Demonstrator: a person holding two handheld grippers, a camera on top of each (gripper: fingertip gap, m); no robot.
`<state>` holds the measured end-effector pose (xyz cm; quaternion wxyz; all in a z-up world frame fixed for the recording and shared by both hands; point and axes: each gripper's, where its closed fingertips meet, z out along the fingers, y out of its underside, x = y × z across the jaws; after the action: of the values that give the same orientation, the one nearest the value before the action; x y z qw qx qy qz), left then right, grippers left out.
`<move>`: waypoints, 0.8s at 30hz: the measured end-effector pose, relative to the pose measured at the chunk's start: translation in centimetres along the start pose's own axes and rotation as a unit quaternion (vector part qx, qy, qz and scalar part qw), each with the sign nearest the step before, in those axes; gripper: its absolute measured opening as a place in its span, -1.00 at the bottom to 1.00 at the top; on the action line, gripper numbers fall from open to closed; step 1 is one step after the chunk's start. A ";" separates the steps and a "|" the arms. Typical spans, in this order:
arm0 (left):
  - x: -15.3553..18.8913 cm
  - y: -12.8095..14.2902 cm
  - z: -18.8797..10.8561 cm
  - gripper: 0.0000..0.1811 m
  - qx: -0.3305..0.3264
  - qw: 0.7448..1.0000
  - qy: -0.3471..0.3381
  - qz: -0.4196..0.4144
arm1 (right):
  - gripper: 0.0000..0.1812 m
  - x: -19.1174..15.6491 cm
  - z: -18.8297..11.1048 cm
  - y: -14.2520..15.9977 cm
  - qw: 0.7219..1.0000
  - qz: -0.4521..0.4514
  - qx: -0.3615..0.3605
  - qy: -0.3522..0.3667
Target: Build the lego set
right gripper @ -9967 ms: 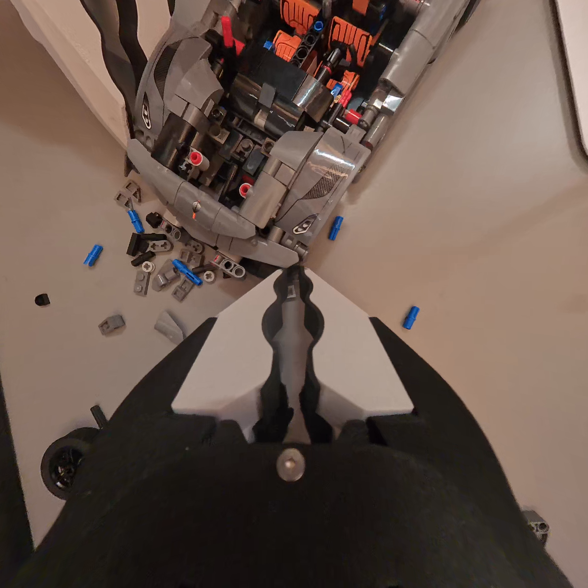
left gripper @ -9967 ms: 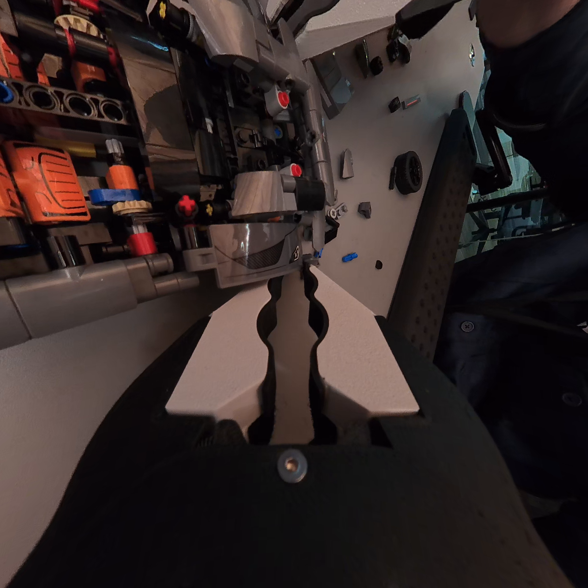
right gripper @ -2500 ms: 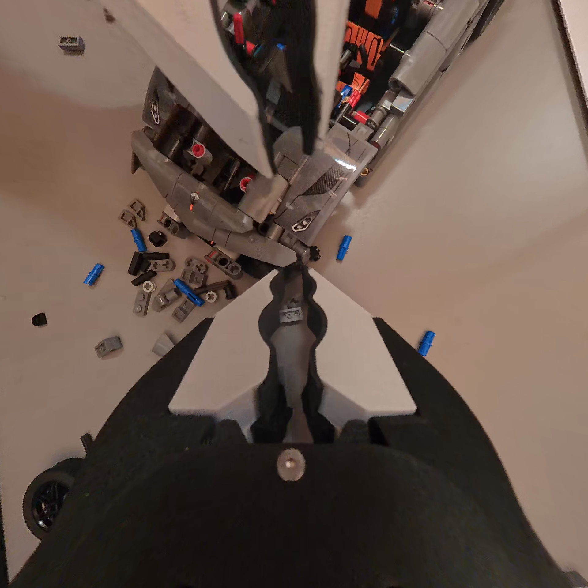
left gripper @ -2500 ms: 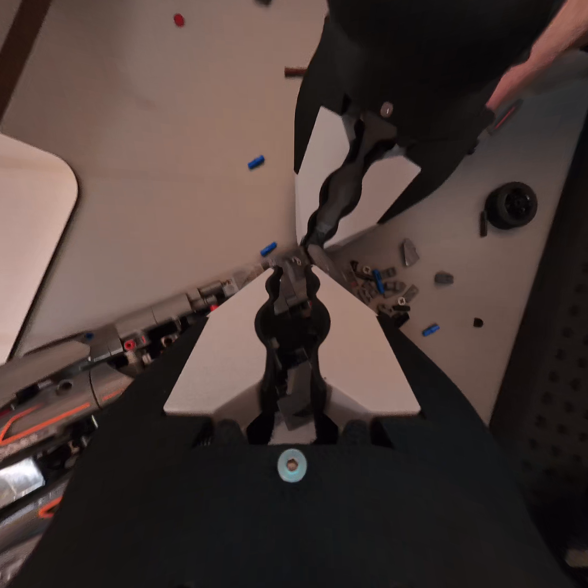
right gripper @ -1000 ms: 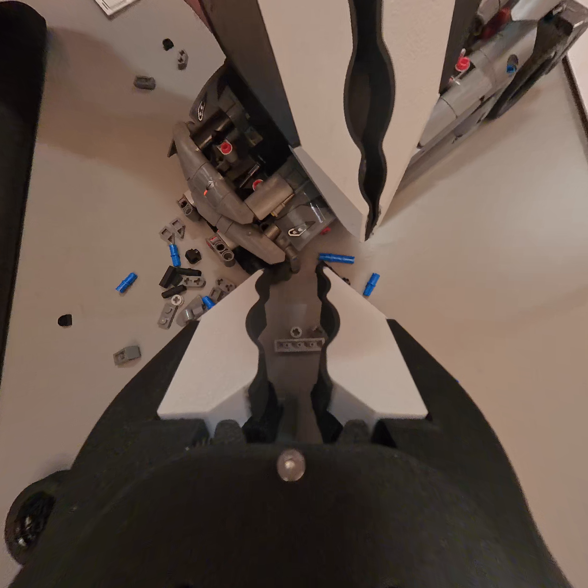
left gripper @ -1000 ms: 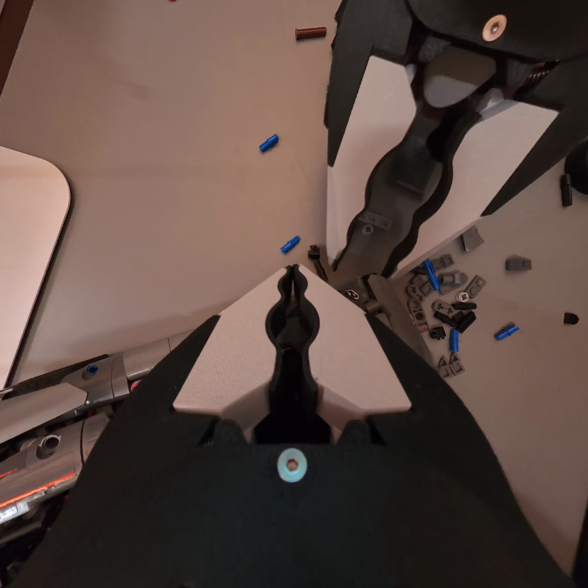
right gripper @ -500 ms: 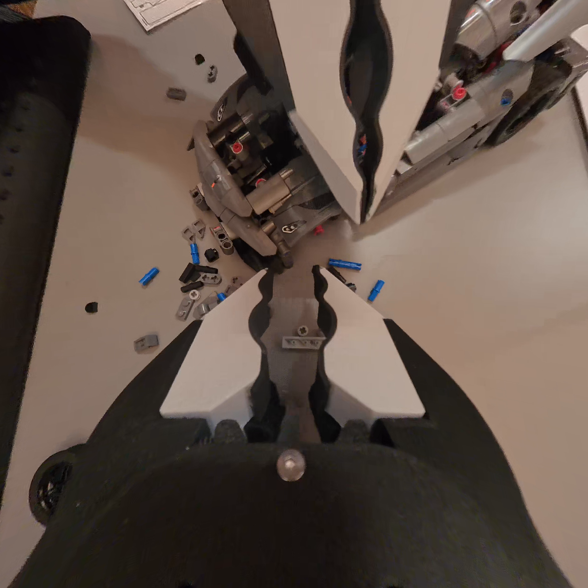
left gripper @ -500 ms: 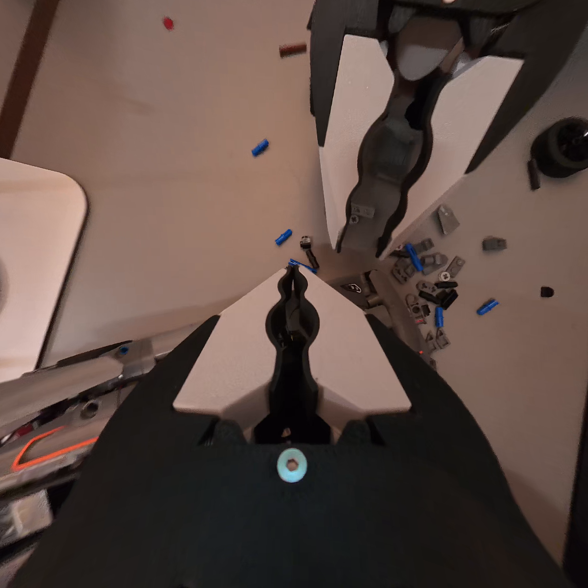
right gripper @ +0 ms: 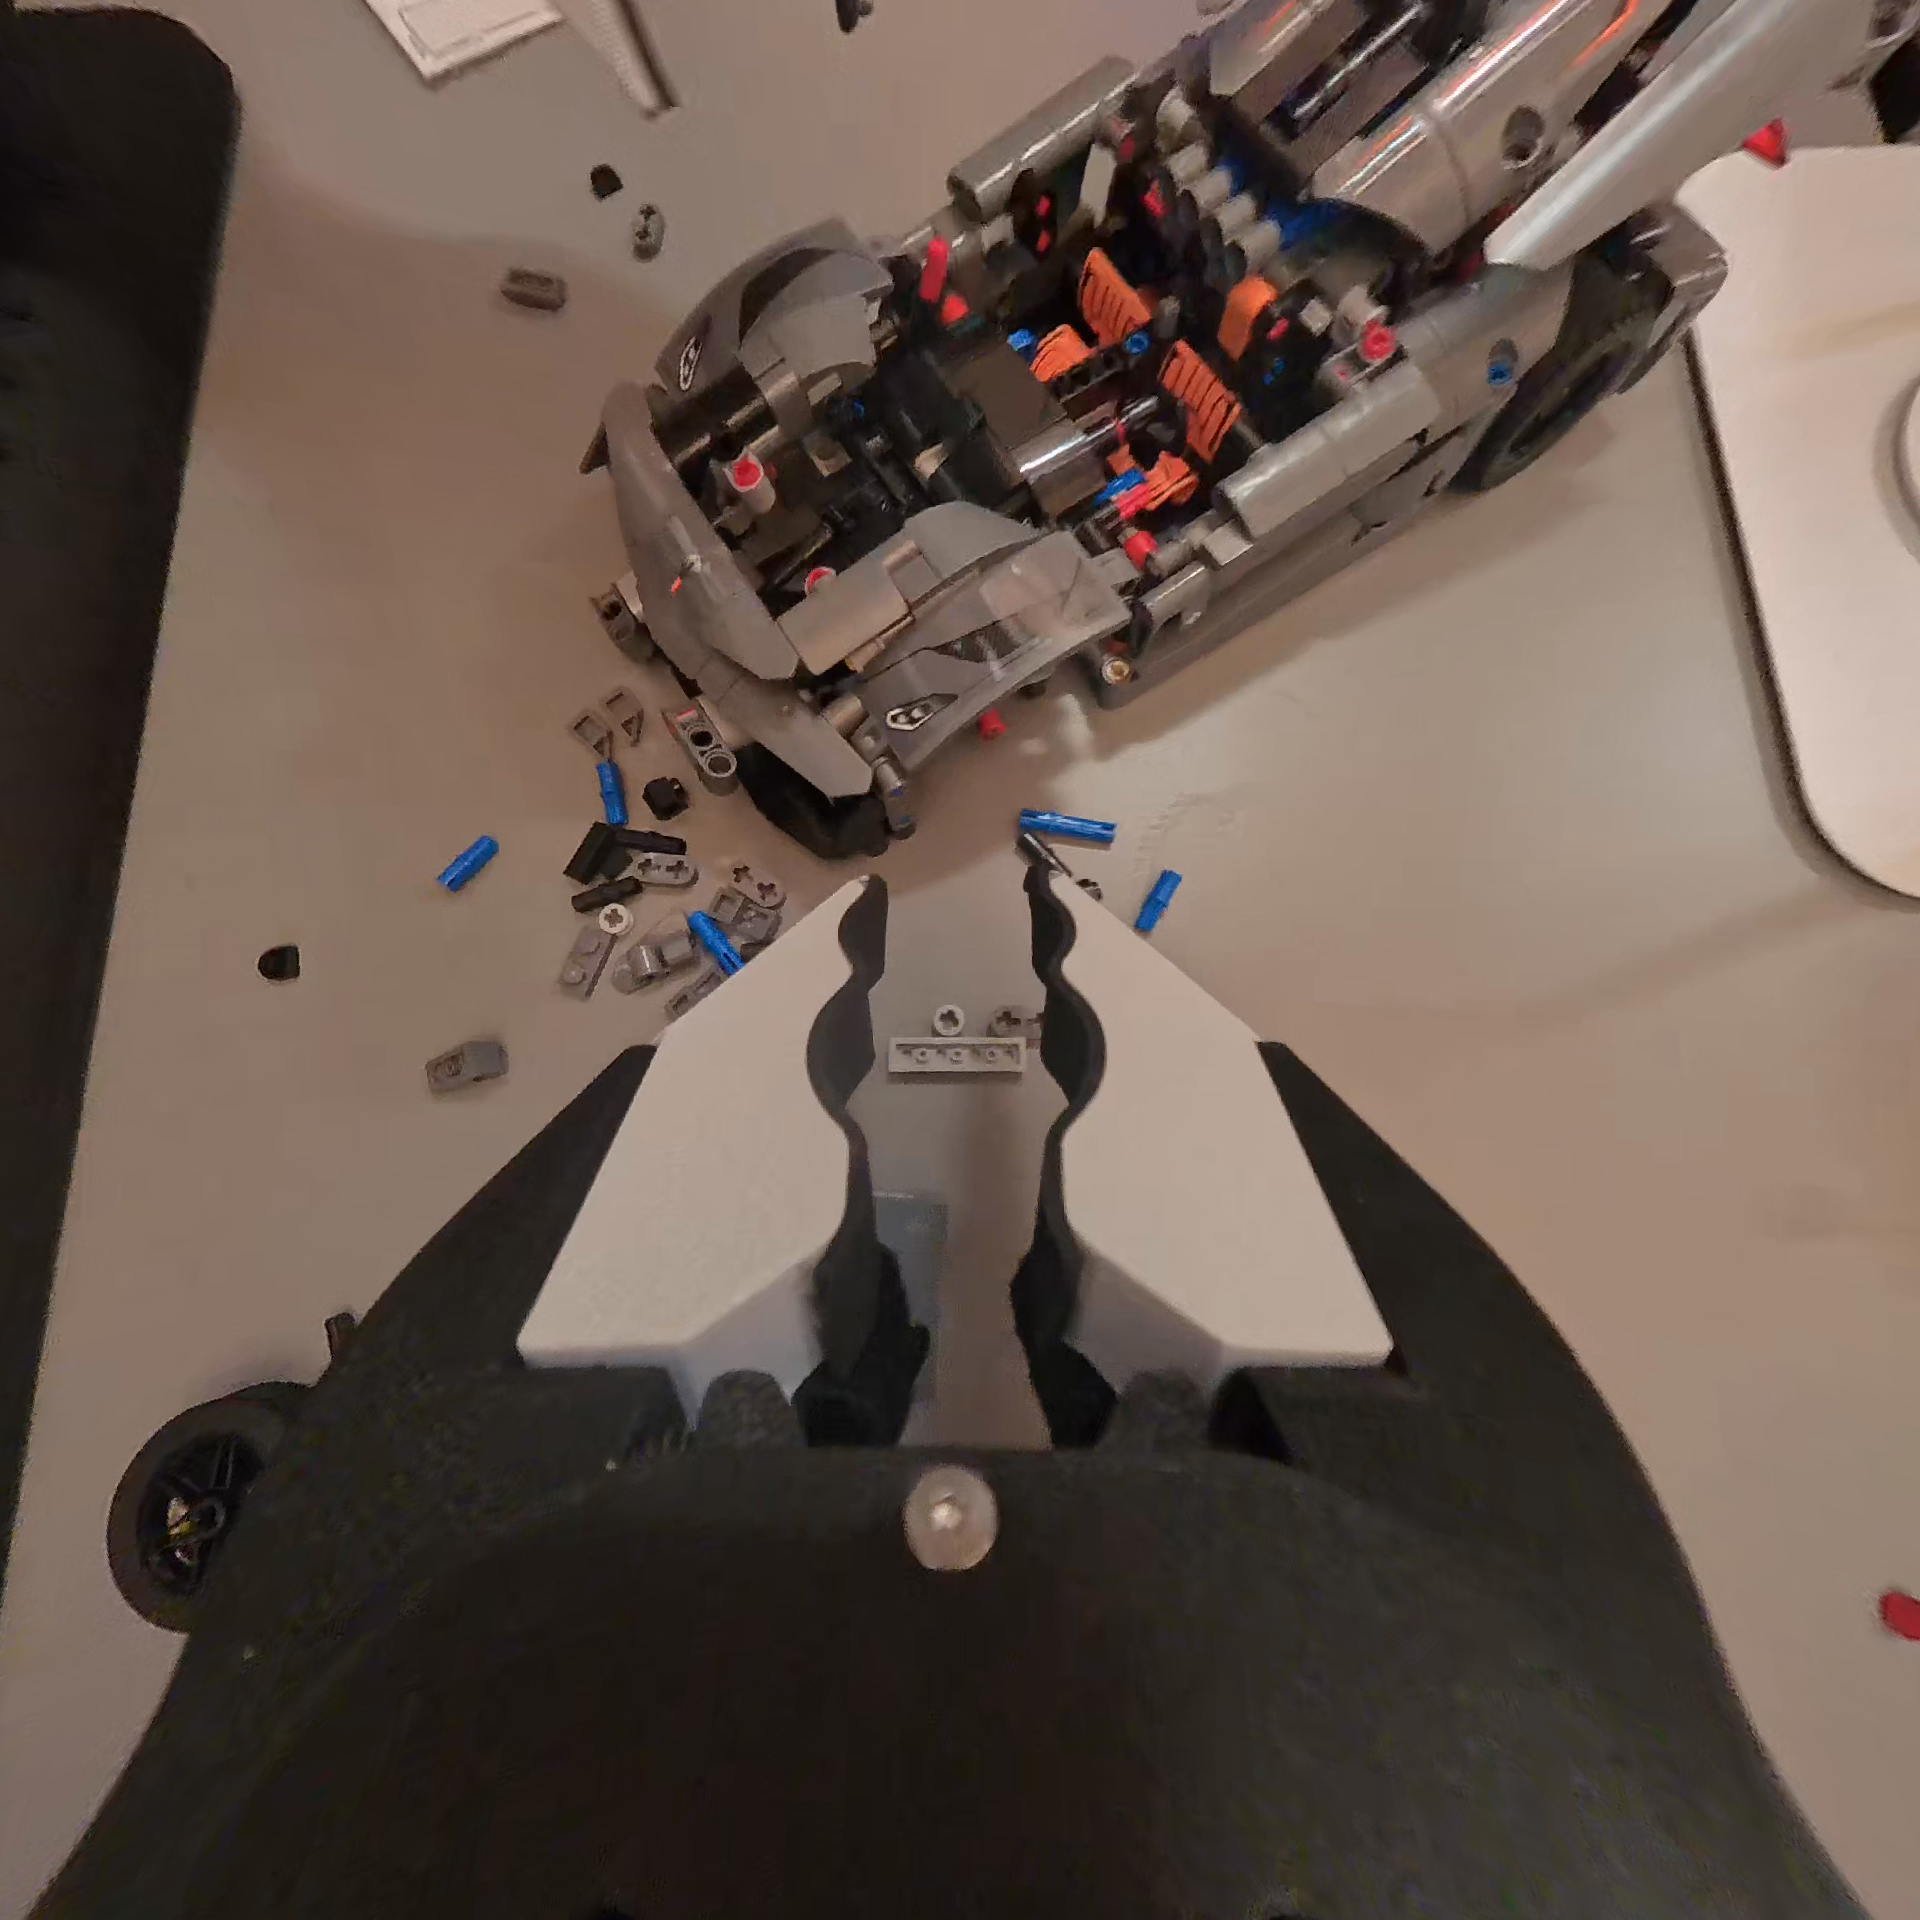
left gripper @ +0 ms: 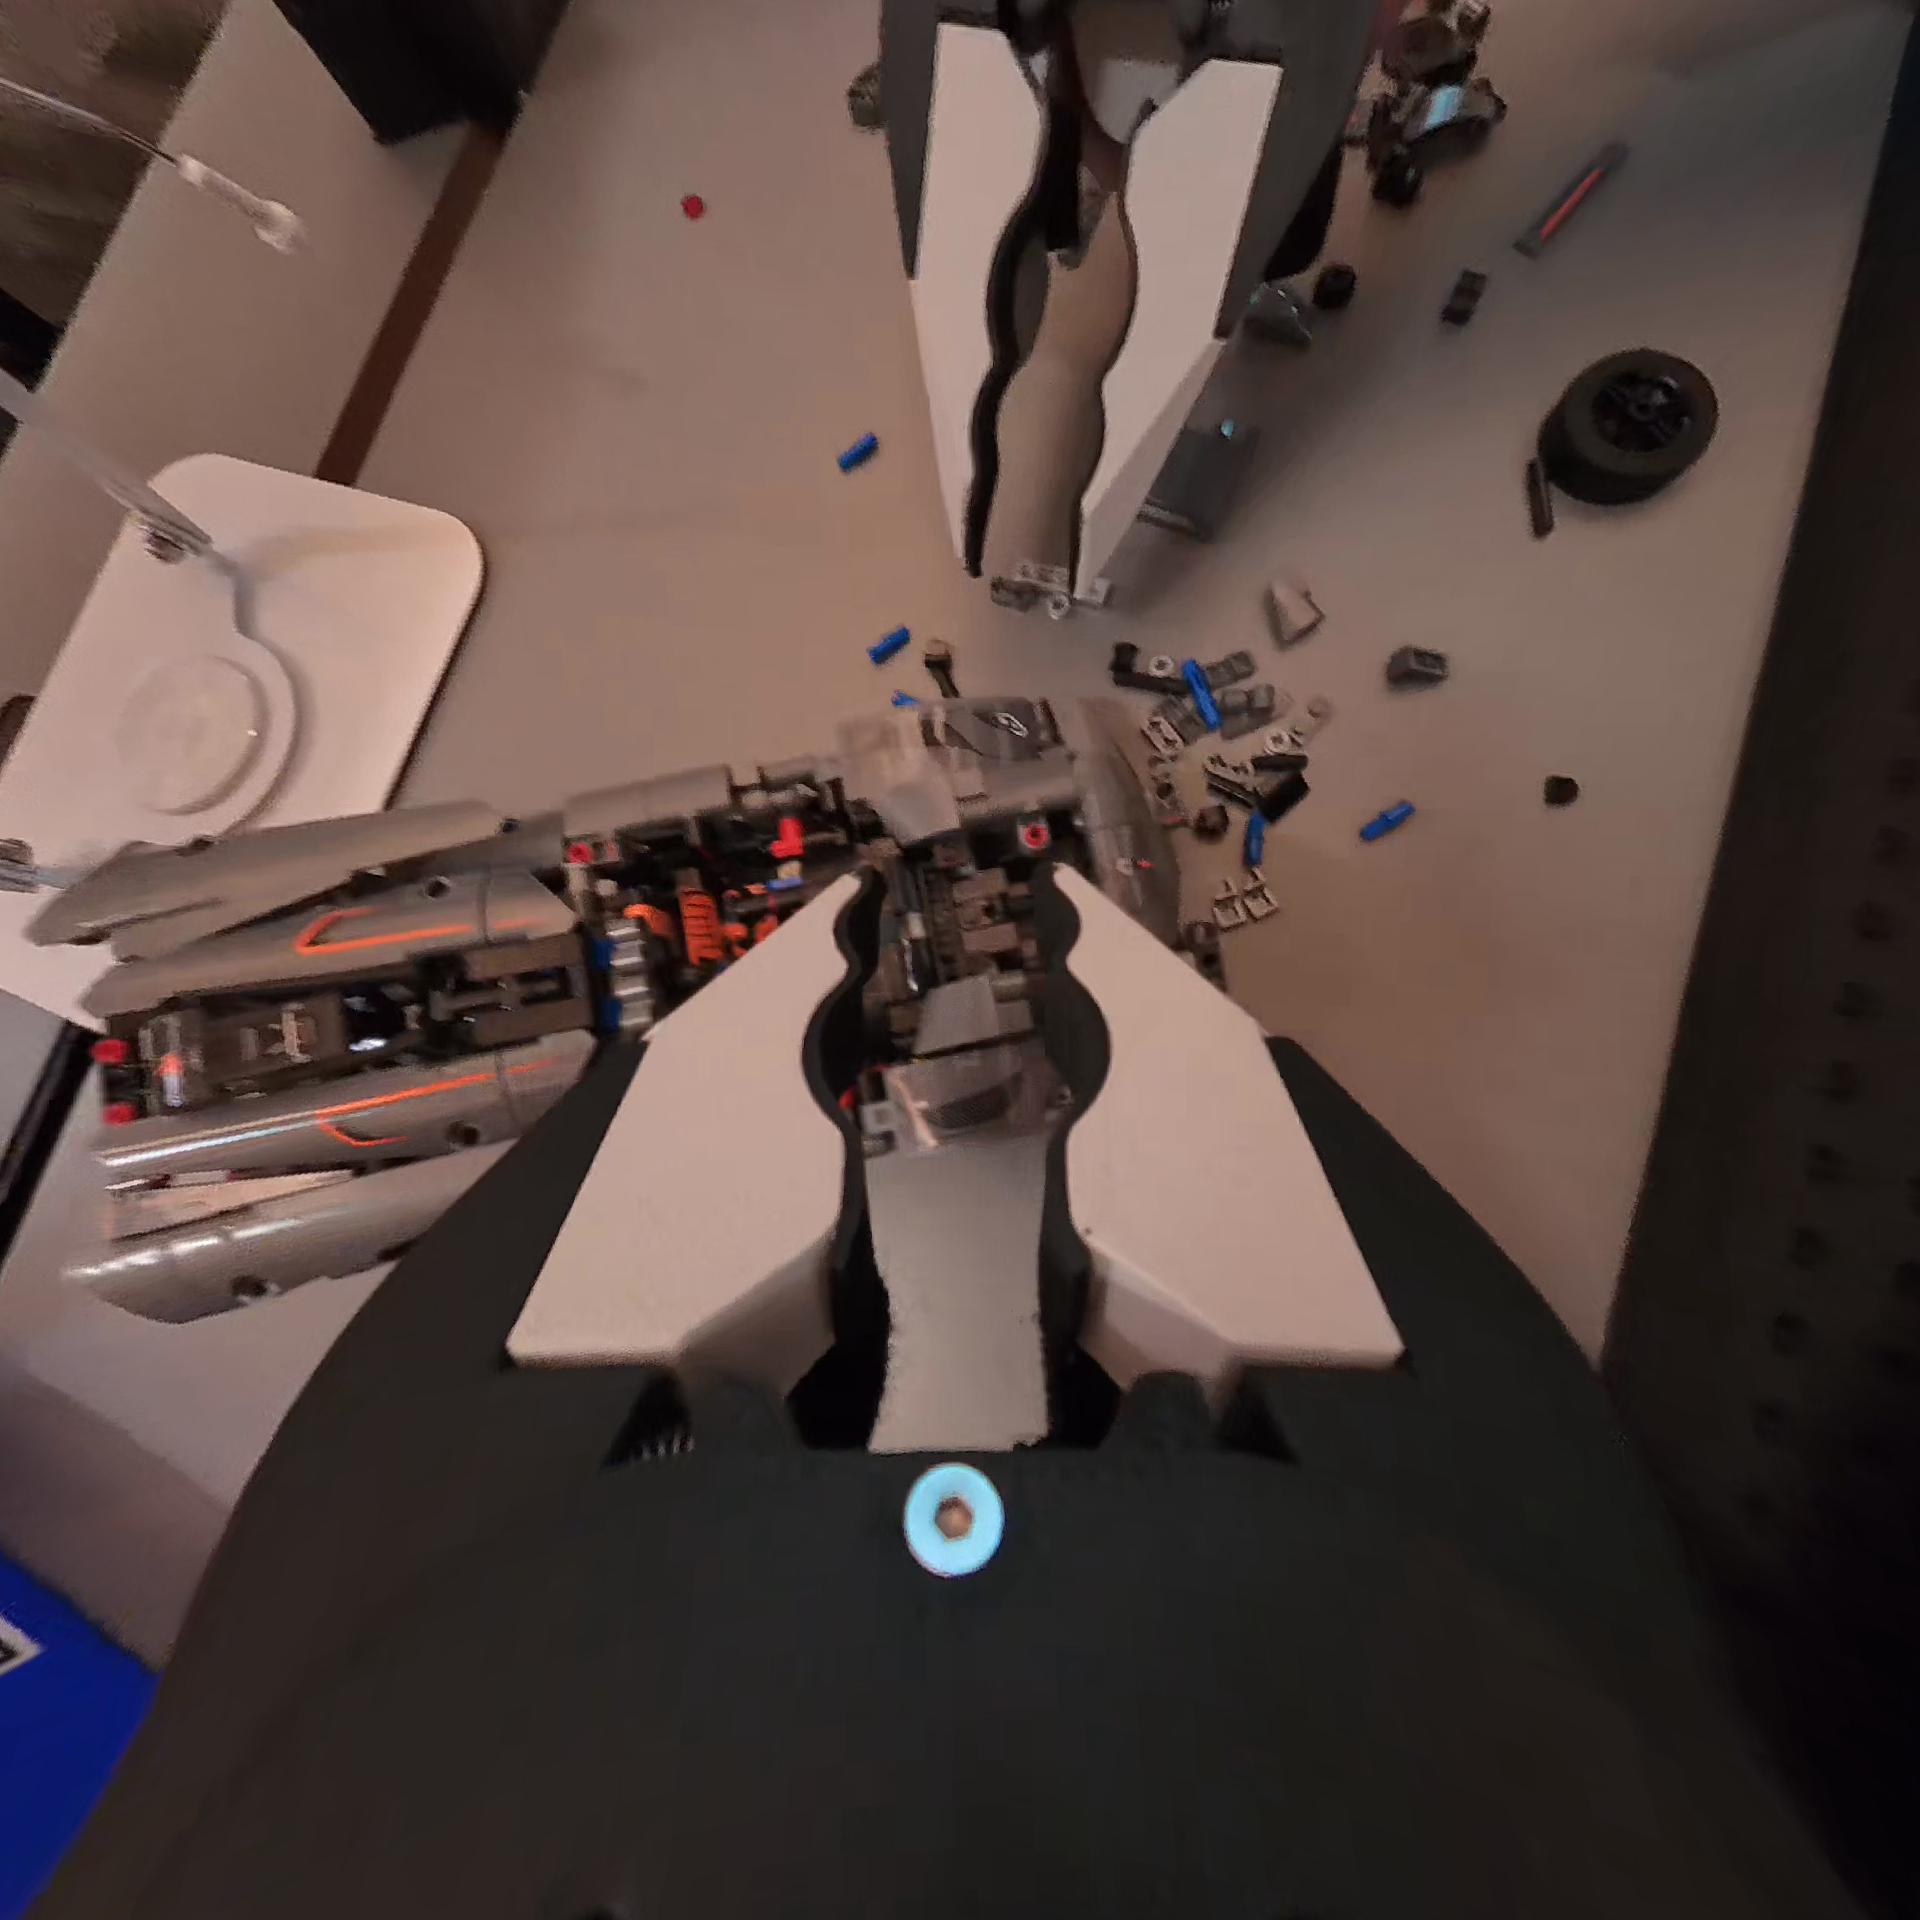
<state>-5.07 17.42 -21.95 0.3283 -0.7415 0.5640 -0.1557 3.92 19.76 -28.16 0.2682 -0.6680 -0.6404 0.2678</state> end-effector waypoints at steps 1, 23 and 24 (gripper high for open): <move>0.6 0.4 0.2 -0.65 -0.002 1.000 0.002 0.000 | -0.71 -0.2 0.4 0.1 1.000 -0.002 -0.001 -0.002; 4.3 4.2 7.7 -0.70 -0.093 0.993 -0.041 0.065 | -0.77 -0.7 2.6 0.3 1.000 0.003 0.003 -0.009; 4.3 4.2 7.7 -0.70 -0.093 0.993 -0.040 0.064 | -0.77 -0.8 2.7 0.3 1.000 0.001 0.003 -0.011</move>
<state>-2.21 15.13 -30.99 0.2896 -0.7365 0.6091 -0.0519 2.23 18.96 -30.25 0.2627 -0.6651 -0.6417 0.2775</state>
